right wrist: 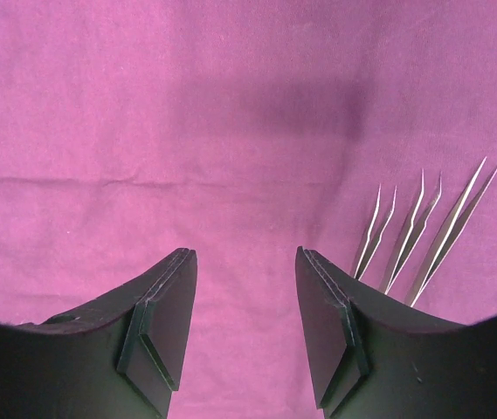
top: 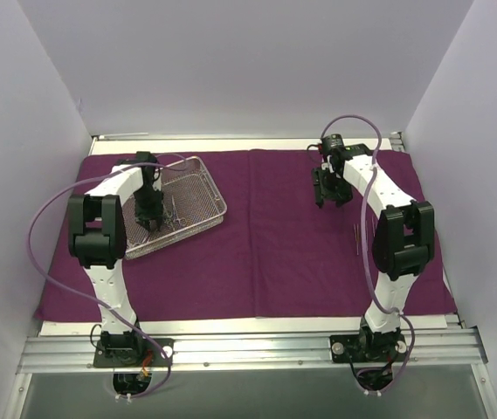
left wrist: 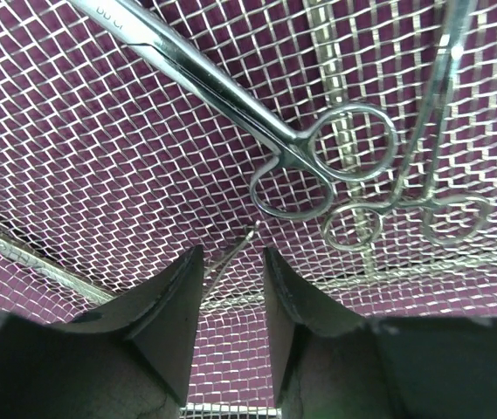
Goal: Open and lay out the surgical kit
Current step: Pick up the medical item from the container.
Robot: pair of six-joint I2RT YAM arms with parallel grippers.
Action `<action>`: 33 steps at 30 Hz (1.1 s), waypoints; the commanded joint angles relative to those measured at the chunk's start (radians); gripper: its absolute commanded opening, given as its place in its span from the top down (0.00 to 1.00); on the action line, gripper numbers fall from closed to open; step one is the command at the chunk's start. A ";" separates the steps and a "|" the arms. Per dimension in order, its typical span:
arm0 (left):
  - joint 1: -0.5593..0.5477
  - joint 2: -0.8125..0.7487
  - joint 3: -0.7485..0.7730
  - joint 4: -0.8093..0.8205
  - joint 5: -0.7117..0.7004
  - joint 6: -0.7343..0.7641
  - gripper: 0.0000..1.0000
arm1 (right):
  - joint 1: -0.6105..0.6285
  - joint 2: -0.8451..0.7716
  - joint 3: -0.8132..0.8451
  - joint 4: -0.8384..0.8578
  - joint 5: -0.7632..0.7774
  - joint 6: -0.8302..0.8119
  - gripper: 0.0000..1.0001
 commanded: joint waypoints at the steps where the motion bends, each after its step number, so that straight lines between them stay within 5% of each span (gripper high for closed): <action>1: -0.004 0.024 0.041 0.005 -0.030 0.017 0.59 | 0.002 -0.066 -0.013 -0.033 -0.007 0.003 0.51; 6: -0.001 0.051 0.032 0.002 -0.046 0.022 0.69 | 0.002 -0.083 -0.021 -0.033 -0.007 0.010 0.51; 12: -0.002 0.057 0.049 -0.002 -0.038 0.017 0.98 | 0.020 -0.104 -0.017 -0.034 -0.004 0.013 0.51; 21: -0.009 -0.175 0.250 -0.151 -0.015 -0.053 0.98 | 0.105 -0.090 0.105 -0.010 -0.060 0.043 0.51; 25: -0.030 -0.290 0.230 -0.075 0.199 -0.078 0.98 | 0.157 -0.057 0.192 0.041 -0.167 0.034 0.51; 30: -0.059 -0.338 0.088 0.220 0.781 -0.209 0.98 | 0.194 -0.029 0.252 0.211 -0.594 0.083 0.50; 33: -0.139 -0.358 0.069 0.326 0.868 -0.260 0.98 | 0.201 -0.059 0.211 0.375 -0.718 0.164 0.49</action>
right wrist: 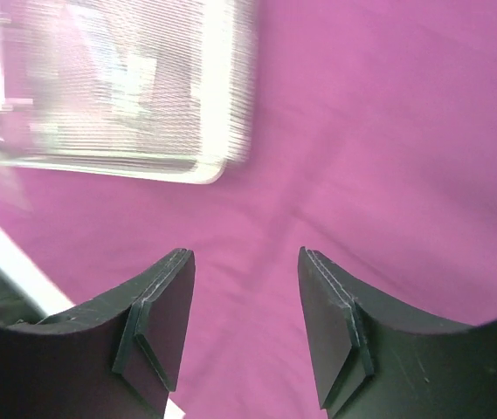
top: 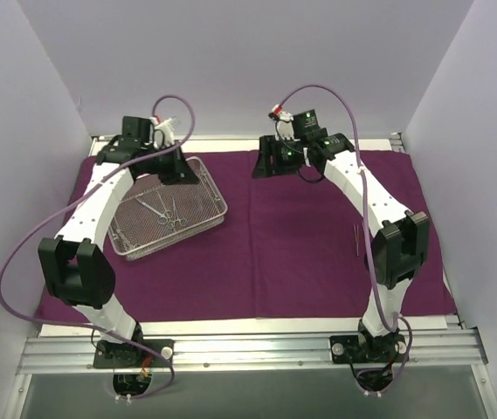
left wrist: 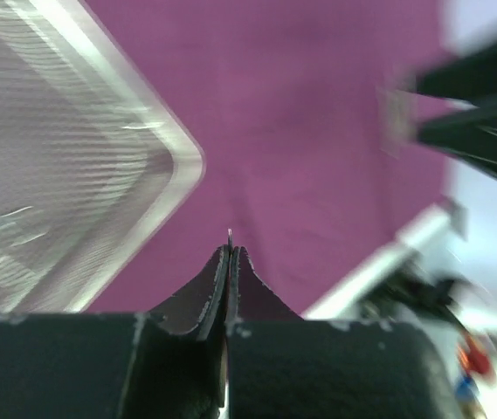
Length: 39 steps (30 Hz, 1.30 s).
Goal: Open and lay out the surgical kit
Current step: Pick up the medical item from the container, then place the medical item in the surgical kit.
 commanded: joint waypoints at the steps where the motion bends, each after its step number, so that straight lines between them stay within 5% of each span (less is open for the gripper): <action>1: -0.078 -0.003 -0.056 0.210 0.316 -0.106 0.98 | 0.005 -0.025 -0.011 0.193 -0.305 0.119 0.49; 11: -0.178 -0.051 -0.172 0.503 0.421 -0.295 0.98 | -0.029 -0.098 -0.157 0.513 -0.474 0.373 0.52; 16: -0.173 -0.057 -0.169 0.538 0.411 -0.326 0.98 | -0.035 -0.111 -0.198 0.543 -0.545 0.409 0.56; 24: -0.138 -0.028 -0.218 0.849 0.483 -0.544 0.98 | -0.030 -0.181 -0.321 0.794 -0.677 0.547 0.51; 39: -0.136 -0.023 -0.268 1.070 0.525 -0.702 0.98 | 0.010 -0.126 -0.289 0.772 -0.706 0.545 0.60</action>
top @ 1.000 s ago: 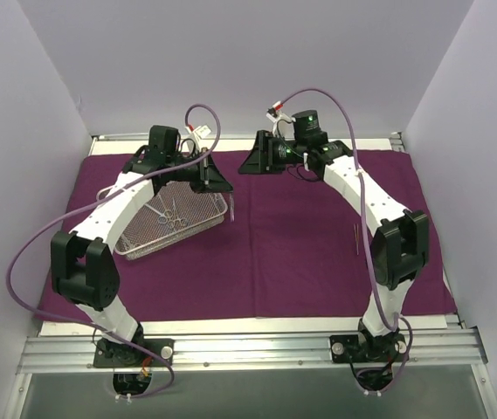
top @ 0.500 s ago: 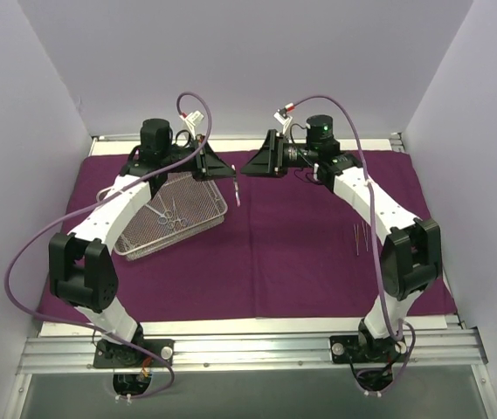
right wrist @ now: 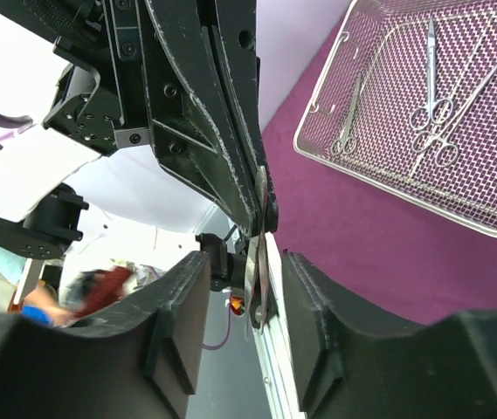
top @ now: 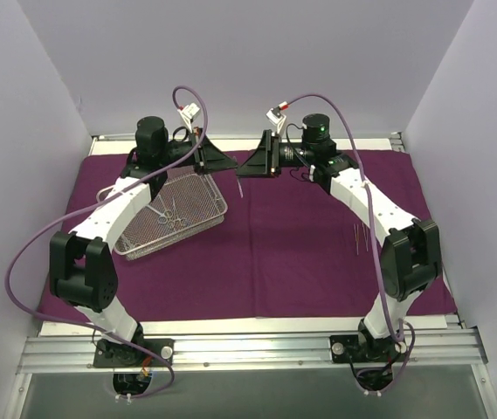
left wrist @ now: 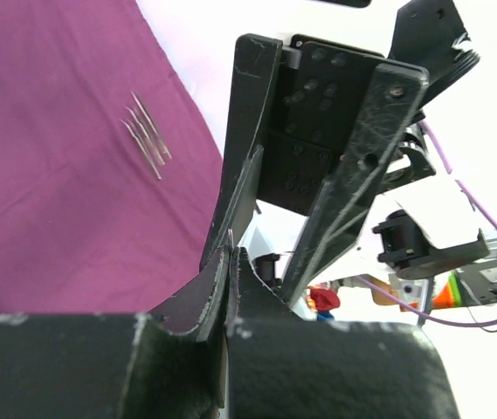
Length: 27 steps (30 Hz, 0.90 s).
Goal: Open and lay out the surgical kit
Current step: Place the medical item in the surgical kit.
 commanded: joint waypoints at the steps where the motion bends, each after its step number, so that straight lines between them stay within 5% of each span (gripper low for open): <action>1: 0.003 -0.007 -0.013 0.129 0.031 -0.054 0.98 | 0.017 0.002 0.033 0.041 -0.045 0.003 0.62; 3: 0.003 -0.003 -0.013 0.145 0.036 -0.068 0.98 | 0.023 0.011 0.039 0.040 -0.049 0.001 0.66; 7: -0.001 0.007 -0.012 0.172 0.040 -0.088 0.98 | 0.026 0.017 0.044 0.046 -0.054 0.006 0.94; 13: -0.002 0.021 -0.009 0.224 0.053 -0.126 0.98 | 0.031 0.028 0.039 0.087 -0.066 0.037 1.00; 14: -0.002 0.022 -0.007 0.222 0.056 -0.123 0.93 | 0.031 0.027 0.039 0.093 -0.066 0.040 1.00; 16: 0.007 0.013 -0.009 0.163 0.044 -0.080 0.59 | 0.025 0.024 0.033 0.086 -0.057 0.038 1.00; 17: 0.015 0.002 -0.015 0.118 0.031 -0.047 0.02 | 0.019 0.016 0.031 0.078 -0.040 0.038 1.00; 22: 0.044 -0.075 0.002 -0.273 -0.044 0.267 0.06 | -0.046 0.002 0.033 0.008 0.032 0.029 1.00; 27: 0.001 -0.111 -0.027 -0.261 -0.070 0.302 0.06 | -0.066 0.008 0.070 0.020 0.090 0.087 1.00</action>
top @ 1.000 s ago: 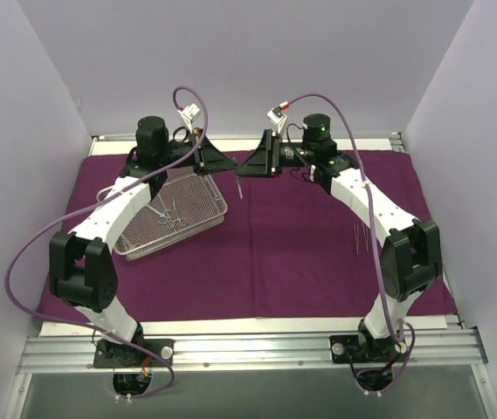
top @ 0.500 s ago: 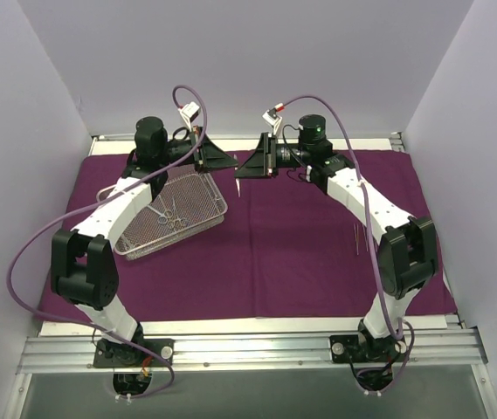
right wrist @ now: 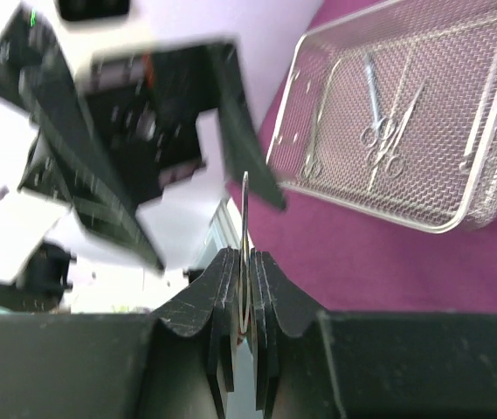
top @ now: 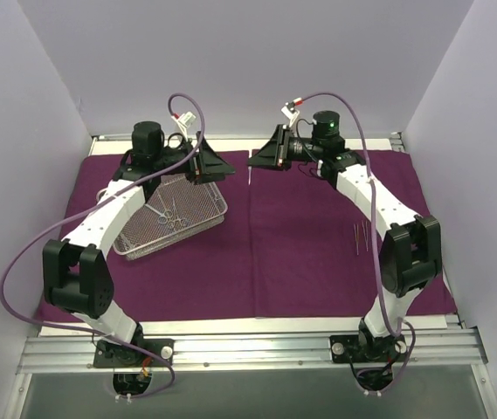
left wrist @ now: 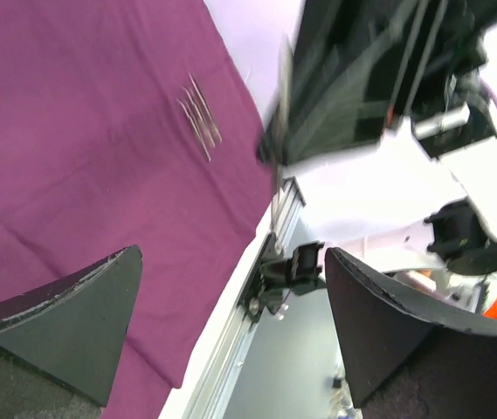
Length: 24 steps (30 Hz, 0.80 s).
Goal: Open and lay out the surgical kit
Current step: Place the medical item in the surgical kit.
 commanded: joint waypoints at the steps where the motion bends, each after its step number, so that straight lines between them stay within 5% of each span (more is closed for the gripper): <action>1: -0.046 -0.068 -0.006 -0.036 -0.019 0.102 0.06 | -0.004 -0.011 0.064 0.052 0.025 0.052 1.00; 10: -0.112 0.012 0.052 0.062 -0.009 0.040 0.03 | 0.013 -0.007 0.067 0.058 0.016 0.069 1.00; 20: -0.112 0.058 0.071 0.151 0.048 -0.013 0.68 | 0.025 0.003 0.066 0.057 0.008 0.076 1.00; 22: -0.112 0.058 0.060 0.207 0.059 -0.056 0.97 | 0.030 0.011 0.074 0.054 0.007 0.076 1.00; 24: -0.112 0.058 0.037 0.252 0.076 -0.081 0.98 | 0.031 0.016 0.084 0.032 0.005 0.063 1.00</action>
